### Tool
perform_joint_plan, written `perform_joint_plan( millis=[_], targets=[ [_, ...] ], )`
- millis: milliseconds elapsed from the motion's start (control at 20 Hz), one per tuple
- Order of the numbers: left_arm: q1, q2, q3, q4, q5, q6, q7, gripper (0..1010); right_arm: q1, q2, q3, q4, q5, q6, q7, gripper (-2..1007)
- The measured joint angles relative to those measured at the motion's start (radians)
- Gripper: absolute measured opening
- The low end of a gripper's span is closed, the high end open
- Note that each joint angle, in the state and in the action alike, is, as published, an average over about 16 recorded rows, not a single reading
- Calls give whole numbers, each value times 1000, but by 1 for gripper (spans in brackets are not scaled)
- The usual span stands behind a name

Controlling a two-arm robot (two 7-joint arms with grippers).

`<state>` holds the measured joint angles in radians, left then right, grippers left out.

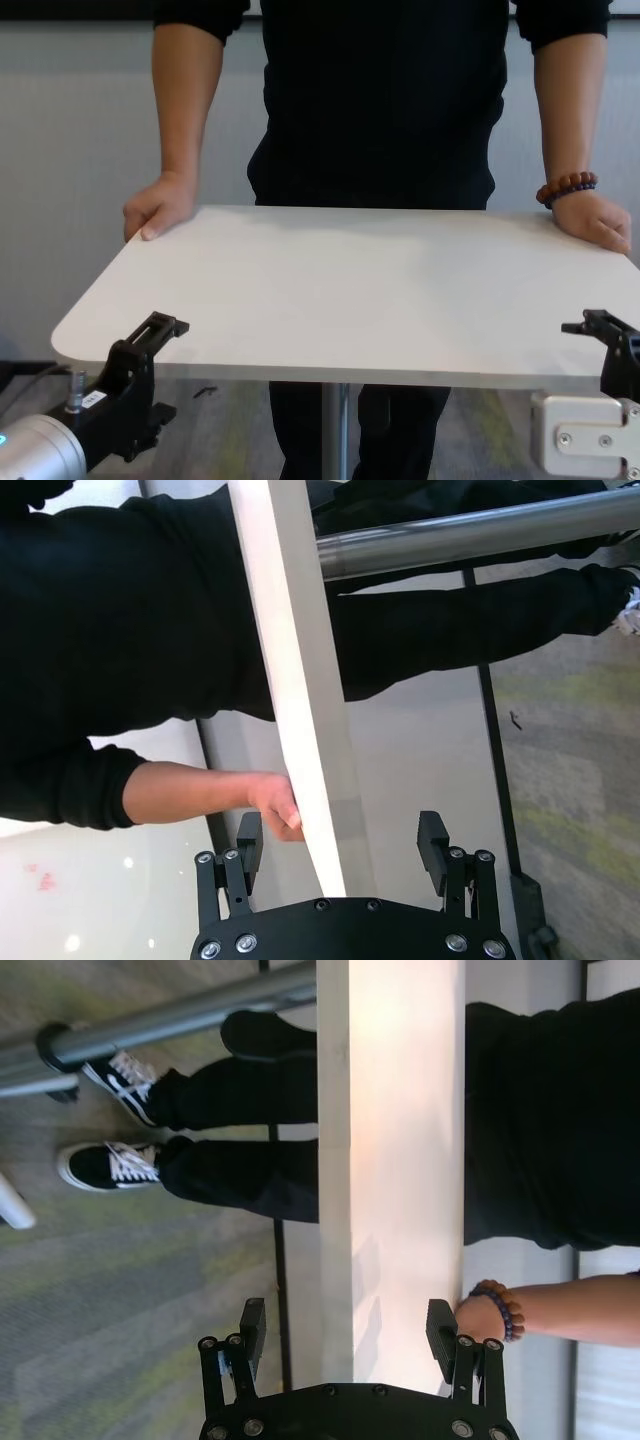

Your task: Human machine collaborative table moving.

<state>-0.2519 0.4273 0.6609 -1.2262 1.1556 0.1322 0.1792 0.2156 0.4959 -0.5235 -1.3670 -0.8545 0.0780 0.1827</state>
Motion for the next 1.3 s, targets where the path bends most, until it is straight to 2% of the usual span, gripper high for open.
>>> perform_joint_plan(
  millis=[250,500,750,950,1150,1300],
  targets=[
    [53,36,-23,-97,-23,-6,-52,1003,-60,31,26,-81,57,-18,43,1005],
    [117,76,-63,-199,-86,-32,-108,1003,-136,67,63,-173,137,-37,85,1005],
    [192,110,-123,-296,-198,-88,-148,1003,-216,97,117,-265,246,-69,118,1005],
    [237,121,-175,-347,-298,-143,-159,1003,-259,106,161,-309,340,-104,134,1005],
    [247,104,-225,-344,-403,-213,-158,1003,-267,97,198,-312,435,-152,145,1005],
    [221,76,-254,-298,-485,-281,-171,1003,-243,80,216,-281,505,-199,161,1005]
  ],
)
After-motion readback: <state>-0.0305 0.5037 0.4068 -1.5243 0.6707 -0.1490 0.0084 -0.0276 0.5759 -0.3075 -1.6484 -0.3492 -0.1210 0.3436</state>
